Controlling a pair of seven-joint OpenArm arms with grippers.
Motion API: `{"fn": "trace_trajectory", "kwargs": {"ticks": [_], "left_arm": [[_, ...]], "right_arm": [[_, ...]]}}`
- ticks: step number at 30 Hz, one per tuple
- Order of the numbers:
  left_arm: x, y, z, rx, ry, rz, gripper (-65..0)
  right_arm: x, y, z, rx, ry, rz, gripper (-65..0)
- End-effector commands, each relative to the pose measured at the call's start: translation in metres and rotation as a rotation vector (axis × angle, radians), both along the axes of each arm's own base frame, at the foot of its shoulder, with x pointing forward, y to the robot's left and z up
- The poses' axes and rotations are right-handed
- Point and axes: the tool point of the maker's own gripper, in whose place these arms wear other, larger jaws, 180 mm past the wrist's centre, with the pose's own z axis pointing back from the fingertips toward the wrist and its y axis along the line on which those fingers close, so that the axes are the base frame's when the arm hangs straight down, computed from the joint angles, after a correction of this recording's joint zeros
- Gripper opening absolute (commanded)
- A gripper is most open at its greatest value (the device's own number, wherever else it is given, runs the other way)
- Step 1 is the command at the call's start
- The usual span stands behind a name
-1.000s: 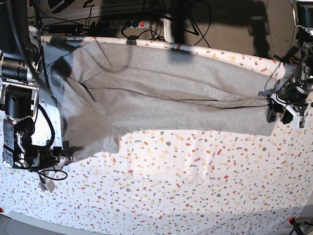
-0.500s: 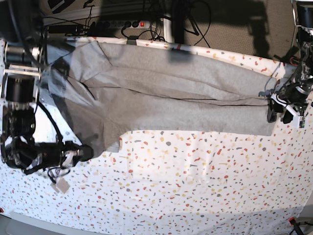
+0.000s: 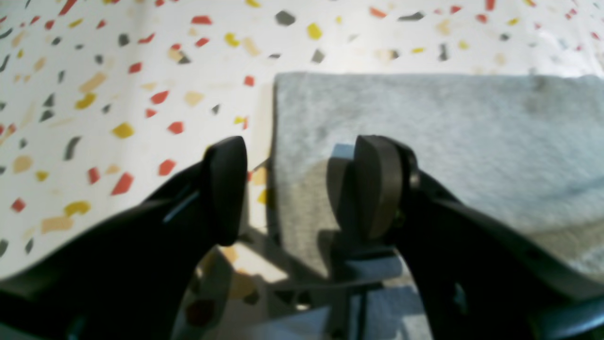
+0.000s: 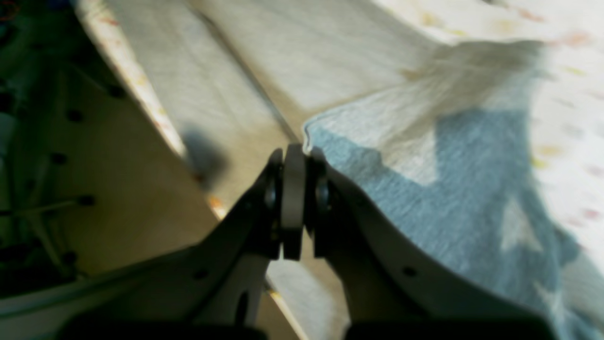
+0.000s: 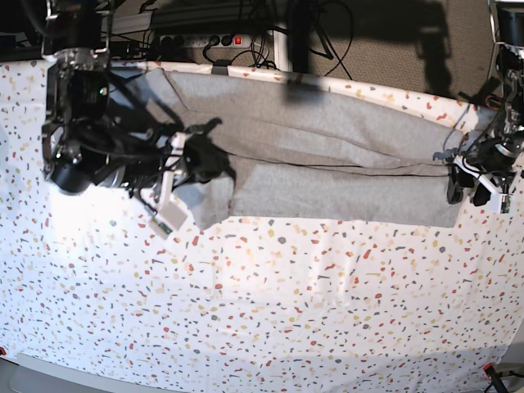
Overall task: Fold the T-shirt properly
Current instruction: 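Fold the sleeve end inward toward the shirt's middle with the right gripper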
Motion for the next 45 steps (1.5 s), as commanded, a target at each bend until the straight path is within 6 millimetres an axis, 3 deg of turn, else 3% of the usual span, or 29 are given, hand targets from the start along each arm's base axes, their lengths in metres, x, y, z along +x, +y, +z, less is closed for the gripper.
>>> {"fn": "trace_trajectory", "kwargs": {"ticks": [1, 7, 19, 22, 24, 31, 40, 45], "left_arm": [[0.011, 0.007, 0.020, 0.009, -0.062, 0.001, -29.8], [0.012, 0.007, 0.020, 0.009, -0.063, 0.002, -29.8], [0.012, 0.007, 0.021, 0.008, -0.067, 0.002, -29.8], [0.012, 0.007, 0.021, 0.009, -0.066, 0.002, -29.8], [0.012, 0.007, 0.021, 0.008, -0.066, 0.002, -29.8], [0.012, 0.010, 0.022, 0.017, -0.067, 0.005, -29.8], [0.010, 0.039, 0.033, 0.012, -0.033, 0.041, -29.8], [-0.001, 0.026, 0.020, -0.133, 0.015, -0.010, -29.8]], "right_arm": [[0.002, 0.007, 0.014, 0.044, -0.040, 0.011, -65.0], [-0.017, 0.035, 0.010, 0.147, 0.009, 0.021, -65.0], [-0.035, 0.038, -0.005, 0.156, 0.070, 0.018, -65.0], [-0.040, 0.038, -0.008, 0.157, 0.085, 0.017, -48.4], [-0.045, 0.038, -0.012, 0.157, 0.101, 0.016, -41.2], [-0.051, 0.039, -0.014, 0.169, 0.117, 0.016, -40.6], [-0.029, 0.011, -0.010, 0.113, 0.064, -0.066, -40.6], [-0.017, -0.019, -0.003, 0.113, 0.033, -0.170, -40.6]]}}
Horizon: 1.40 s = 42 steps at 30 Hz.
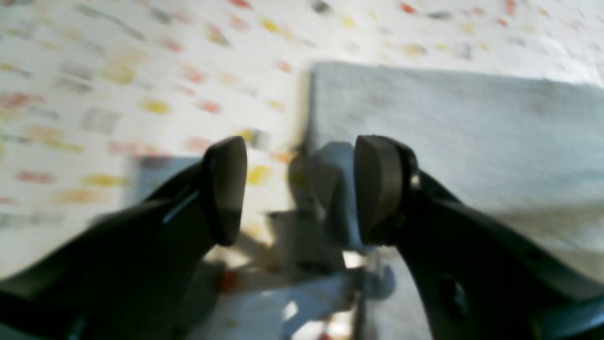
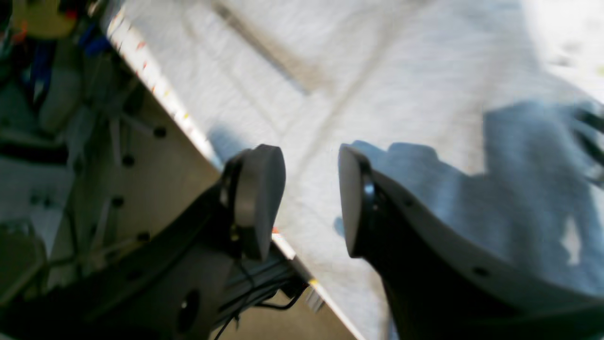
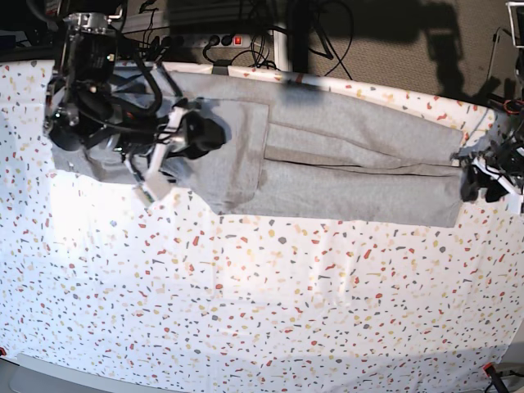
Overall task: Fold the T-shirt properly
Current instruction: 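Fold the sleeve end inward toward the shirt's middle with the right gripper, then grasp the opposite shirt end with the left gripper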
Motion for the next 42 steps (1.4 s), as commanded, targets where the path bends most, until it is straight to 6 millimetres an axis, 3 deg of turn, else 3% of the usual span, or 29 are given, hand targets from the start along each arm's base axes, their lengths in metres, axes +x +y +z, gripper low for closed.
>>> {"fn": "trace_trajectory", "kwargs": {"ticks": [1, 7, 15, 29, 32, 35, 38, 42], "left_arm": [[0.008, 0.006, 0.016, -0.018, -0.044, -0.003, -29.8], [-0.002, -0.009, 0.008, -0.114, 0.030, -0.049, -29.8], [-0.015, -0.034, -0.010, -0.165, 0.115, -0.099, -29.8], [-0.021, -0.074, -0.023, -0.248, 0.134, -0.152, -30.7], [-0.015, -0.070, -0.016, -0.253, 0.090, -0.135, -42.2], [-0.009, -0.063, -0.007, -0.252, 0.039, -0.116, -65.0], [-0.001, -0.052, 0.006, -0.244, -0.028, -0.092, -65.0], [0.007, -0.014, 0.004, -0.130, -0.034, 0.038, -65.0]], "right_arm": [[0.008, -0.002, 0.014, 0.022, -0.052, -0.010, -40.6], [0.015, -0.026, 0.022, 0.033, -0.077, -0.093, -40.6], [0.016, -0.026, 0.028, 0.063, -0.088, -0.098, -40.6], [0.016, -0.026, 0.028, 0.062, -0.088, -0.098, -40.6], [0.016, -0.028, 0.028, 0.054, -0.089, -0.097, -40.6], [0.016, -0.033, 0.028, 0.037, -0.089, -0.095, -40.6], [0.016, -0.037, 0.027, 0.020, -0.090, -0.095, -40.6], [0.017, -0.046, 0.025, -0.020, -0.088, -0.099, -40.6]]}}
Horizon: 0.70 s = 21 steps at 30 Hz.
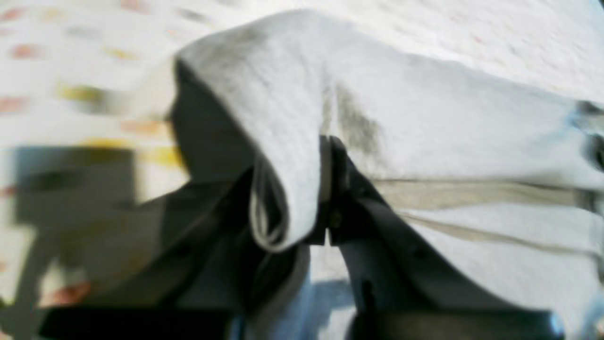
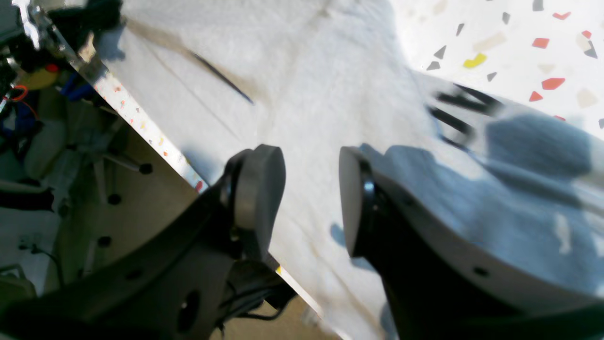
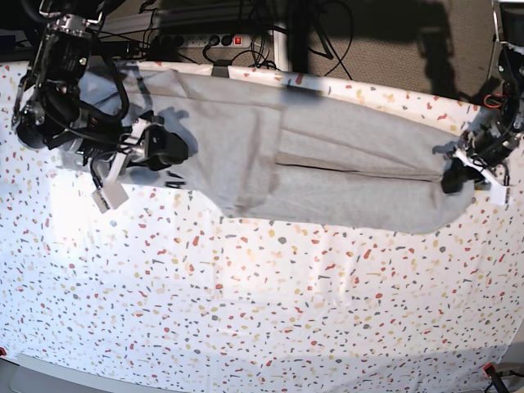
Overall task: Fold the T-shirt properly
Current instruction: 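Grasp the opposite shirt end with the left gripper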
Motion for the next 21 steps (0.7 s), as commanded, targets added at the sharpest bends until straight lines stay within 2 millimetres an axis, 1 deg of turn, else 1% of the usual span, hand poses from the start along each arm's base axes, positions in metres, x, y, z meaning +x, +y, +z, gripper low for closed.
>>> {"fn": "trace_trajectory", "kwargs": {"ticks": [1, 6, 8, 10, 12, 14, 16, 19, 21], "left_arm": [[0.012, 0.018, 0.019, 0.041, -0.059, 0.028, -65.0], [0.015, 0.060, 0.019, 0.241, -0.059, 0.132, -65.0], [0.015, 0.074, 0.020, 0.312, -0.053, 0.160, -65.0], [0.014, 0.082, 0.021, 0.354, -0.051, 0.170, -65.0], [0.015, 0.084, 0.025, 0.363, -0.056, 0.167, -65.0], [0.017, 0.081, 0.030, 0.370, -0.057, 0.152, -65.0], [0.019, 0.072, 0.037, 0.379, -0.050, 0.121, -65.0], [0.022, 0.049, 0.057, 0.396, -0.077, 0.052, -65.0], [0.019, 0.025, 0.072, 0.379, -0.104, 0.001, -65.0]], "right_arm": [[0.008, -0.005, 0.012, -0.017, -0.050, -0.001, -40.6], [0.008, -0.010, 0.011, -0.040, -0.049, -0.001, -40.6], [0.008, -0.013, 0.010, -0.054, -0.046, -0.004, -40.6], [0.009, -0.015, 0.009, -0.064, -0.048, -0.010, -40.6], [0.010, -0.014, 0.010, -0.058, -0.056, -0.014, -40.6], [0.011, -0.015, 0.011, -0.059, -0.061, -0.018, -40.6], [0.011, -0.019, 0.007, -0.089, -0.054, -0.027, -40.6], [0.013, -0.024, 0.004, -0.116, -0.057, -0.042, -40.6], [0.015, -0.023, 0.007, -0.108, -0.070, -0.047, -40.6]]}}
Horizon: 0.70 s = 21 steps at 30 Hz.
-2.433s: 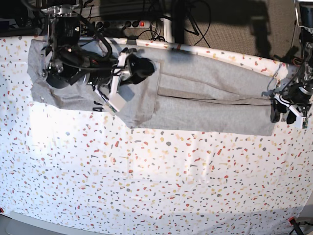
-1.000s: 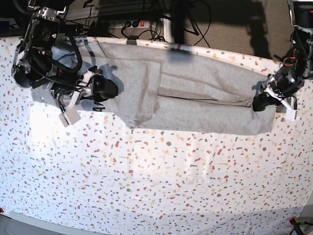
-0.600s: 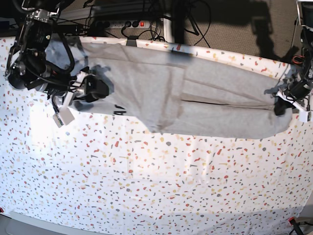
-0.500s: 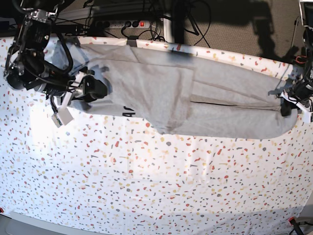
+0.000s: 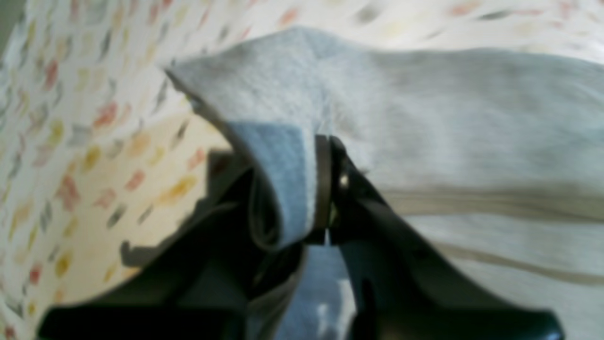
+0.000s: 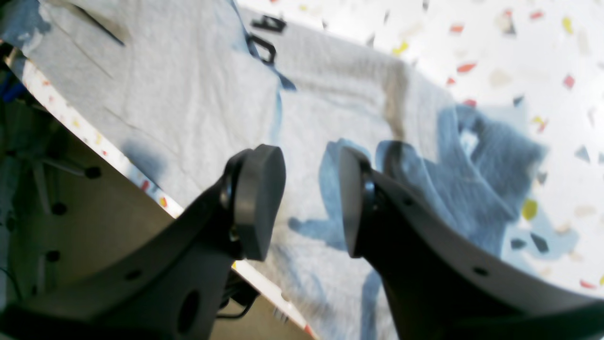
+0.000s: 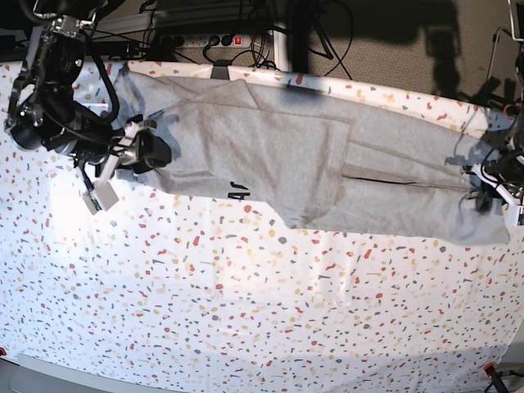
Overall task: Fold the T-shirt properly
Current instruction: 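Grasp the opposite shirt end with the left gripper, then fold the held end inward toward the right gripper with the left gripper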
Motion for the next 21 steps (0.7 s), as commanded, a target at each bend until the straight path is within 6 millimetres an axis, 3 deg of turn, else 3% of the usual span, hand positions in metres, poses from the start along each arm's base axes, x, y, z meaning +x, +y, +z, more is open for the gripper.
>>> {"fn": "trace_trajectory", "kwargs": {"ticks": [1, 8, 15, 21], "left_arm": [[0.005, -0.008, 0.022, -0.008, -0.054, -0.027, -65.0], [-0.025, -0.107, 0.034, -0.277, -0.104, -0.117, -65.0], [-0.039, -0.213, 0.022, -0.472, -0.071, -0.239, -65.0], [-0.042, -0.268, 0.021, -0.496, -0.059, -0.297, -65.0]], "right_arm": [[0.008, 0.000, 0.014, 0.006, -0.054, 0.007, -40.6], [0.008, 0.000, 0.014, 0.008, -0.057, 0.006, -40.6], [0.008, 0.000, 0.015, 0.013, -0.057, 0.008, -40.6], [0.008, 0.000, 0.014, 0.010, -0.054, 0.008, -40.6]]}}
